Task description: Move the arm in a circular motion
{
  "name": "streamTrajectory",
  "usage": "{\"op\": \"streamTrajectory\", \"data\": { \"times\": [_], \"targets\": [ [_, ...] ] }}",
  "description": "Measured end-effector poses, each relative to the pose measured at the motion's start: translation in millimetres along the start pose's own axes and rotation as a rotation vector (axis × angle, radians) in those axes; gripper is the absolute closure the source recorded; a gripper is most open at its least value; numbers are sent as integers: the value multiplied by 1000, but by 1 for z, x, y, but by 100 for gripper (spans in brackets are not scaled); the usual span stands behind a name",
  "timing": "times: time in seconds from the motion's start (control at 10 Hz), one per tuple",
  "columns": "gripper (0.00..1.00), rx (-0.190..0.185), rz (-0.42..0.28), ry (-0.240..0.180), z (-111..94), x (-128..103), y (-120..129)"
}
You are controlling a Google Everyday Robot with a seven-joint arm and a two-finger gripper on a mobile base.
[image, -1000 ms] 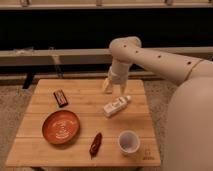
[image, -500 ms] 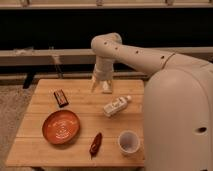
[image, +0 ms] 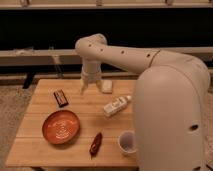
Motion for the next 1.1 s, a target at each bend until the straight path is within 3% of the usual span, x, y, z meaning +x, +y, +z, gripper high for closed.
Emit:
{"op": "streamTrajectory", "data": {
  "times": [0.2, 0.4, 0.6, 0.9, 1.1],
  "targets": [
    [35, 5, -30, 4, 2, -8, 29],
    [35, 17, -37, 11, 2, 1, 35],
    [35, 17, -48, 13, 3, 28, 47],
    [35, 17, -67, 15, 3, 32, 65],
    [35, 18, -53, 15, 2, 35, 64]
  ]
}}
